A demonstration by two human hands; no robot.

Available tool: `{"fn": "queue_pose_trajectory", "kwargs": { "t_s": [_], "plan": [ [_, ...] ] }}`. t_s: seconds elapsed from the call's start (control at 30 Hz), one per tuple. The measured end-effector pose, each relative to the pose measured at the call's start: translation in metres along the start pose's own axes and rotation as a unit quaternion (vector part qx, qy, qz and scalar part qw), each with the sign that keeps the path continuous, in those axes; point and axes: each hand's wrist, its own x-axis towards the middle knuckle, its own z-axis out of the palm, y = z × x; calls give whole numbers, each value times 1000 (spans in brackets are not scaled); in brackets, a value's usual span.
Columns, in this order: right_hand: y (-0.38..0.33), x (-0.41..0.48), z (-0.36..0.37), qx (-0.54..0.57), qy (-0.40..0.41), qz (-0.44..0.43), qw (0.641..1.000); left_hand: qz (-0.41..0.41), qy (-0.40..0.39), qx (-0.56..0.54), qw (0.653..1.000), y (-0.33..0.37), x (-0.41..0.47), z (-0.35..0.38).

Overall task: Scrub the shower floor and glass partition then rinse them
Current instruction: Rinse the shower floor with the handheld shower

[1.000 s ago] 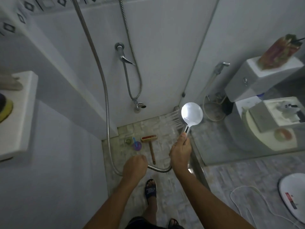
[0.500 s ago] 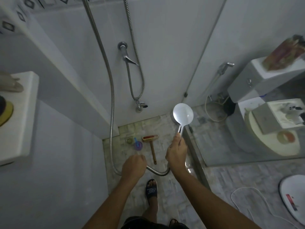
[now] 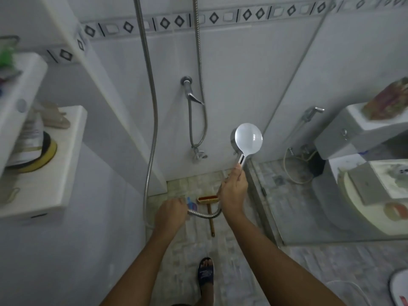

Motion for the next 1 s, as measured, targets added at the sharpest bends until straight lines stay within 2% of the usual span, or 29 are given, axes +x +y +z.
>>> {"fn": "queue_pose_trajectory", "kwargs": {
  "t_s": [0.17,0.33,0.53,0.7,0.93,1.0],
  "plan": [
    [-22,8,12,14,-4,-18,1000,18,22,1,1000,11,8,-16],
    [-46,24,20,37,-1,-33,999,14,80,-33,996,27,17,-32],
    [-50,40,19,31,35,-32,998,11,75,-44,996,39,24,-38],
    [-33,29,40,11,-44,-20,999,6,82,-20,996,20,20,-40],
    [-20,4,86,1,-97,-12,995,-75,115,-43,990,-38,12,-47],
    [-18,-1,91,-6,-88,-8,996,-83,118,-40,989,-47,8,-46]
  ]
}}
